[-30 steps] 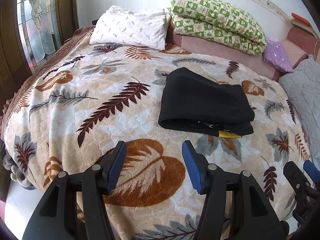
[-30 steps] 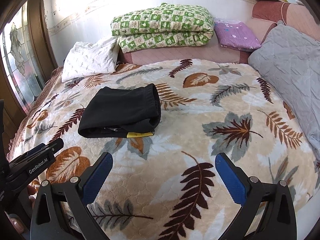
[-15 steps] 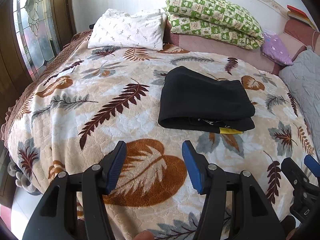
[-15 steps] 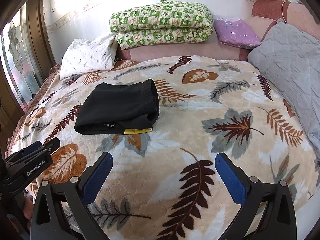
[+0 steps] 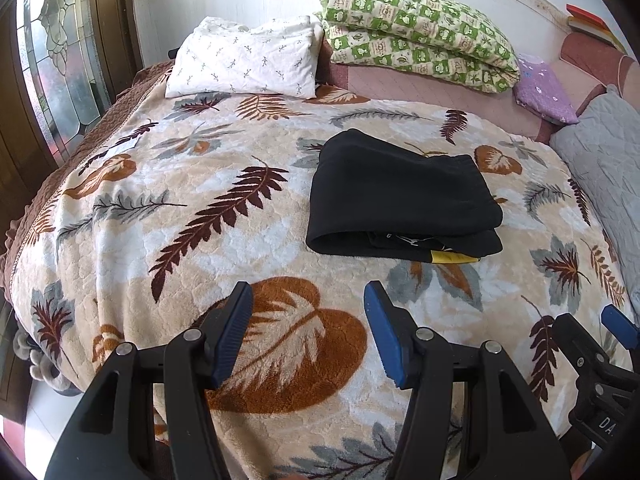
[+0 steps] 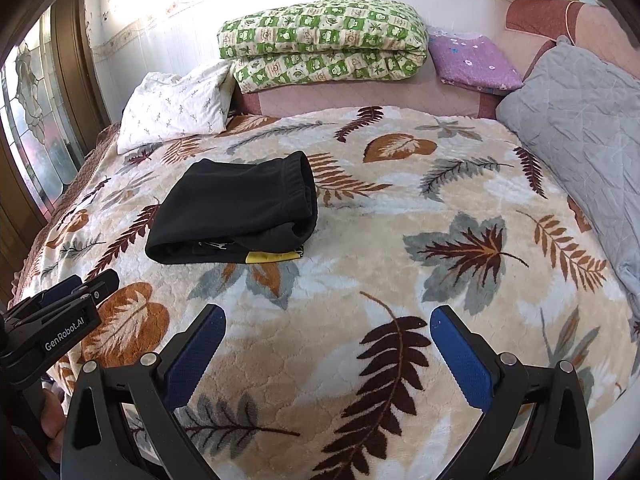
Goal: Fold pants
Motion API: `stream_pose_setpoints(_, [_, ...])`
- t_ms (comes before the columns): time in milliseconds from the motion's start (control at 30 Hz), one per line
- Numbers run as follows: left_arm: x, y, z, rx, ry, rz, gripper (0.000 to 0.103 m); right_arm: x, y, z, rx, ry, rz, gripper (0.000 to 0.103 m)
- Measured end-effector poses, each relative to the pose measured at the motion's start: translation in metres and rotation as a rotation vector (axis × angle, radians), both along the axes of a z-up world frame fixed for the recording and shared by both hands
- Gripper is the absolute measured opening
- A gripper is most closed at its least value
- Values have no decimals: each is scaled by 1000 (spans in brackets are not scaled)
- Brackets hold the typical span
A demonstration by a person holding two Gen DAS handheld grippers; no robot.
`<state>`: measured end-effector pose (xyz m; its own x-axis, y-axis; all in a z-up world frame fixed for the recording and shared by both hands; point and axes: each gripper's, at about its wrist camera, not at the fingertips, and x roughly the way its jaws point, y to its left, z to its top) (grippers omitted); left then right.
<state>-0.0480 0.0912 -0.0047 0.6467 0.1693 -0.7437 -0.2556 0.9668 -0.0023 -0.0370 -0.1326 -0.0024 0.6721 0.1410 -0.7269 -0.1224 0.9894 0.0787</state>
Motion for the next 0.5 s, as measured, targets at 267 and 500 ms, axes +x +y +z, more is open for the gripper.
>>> stream_pose_setpoints(267, [-3, -7, 5, 36, -47, -25, 59, 0, 0, -1, -1, 3, 1, 103])
stream_pose_setpoints(500, [-3, -8, 5, 44, -40, -35, 59, 1, -1, -2, -6, 9, 5, 103])
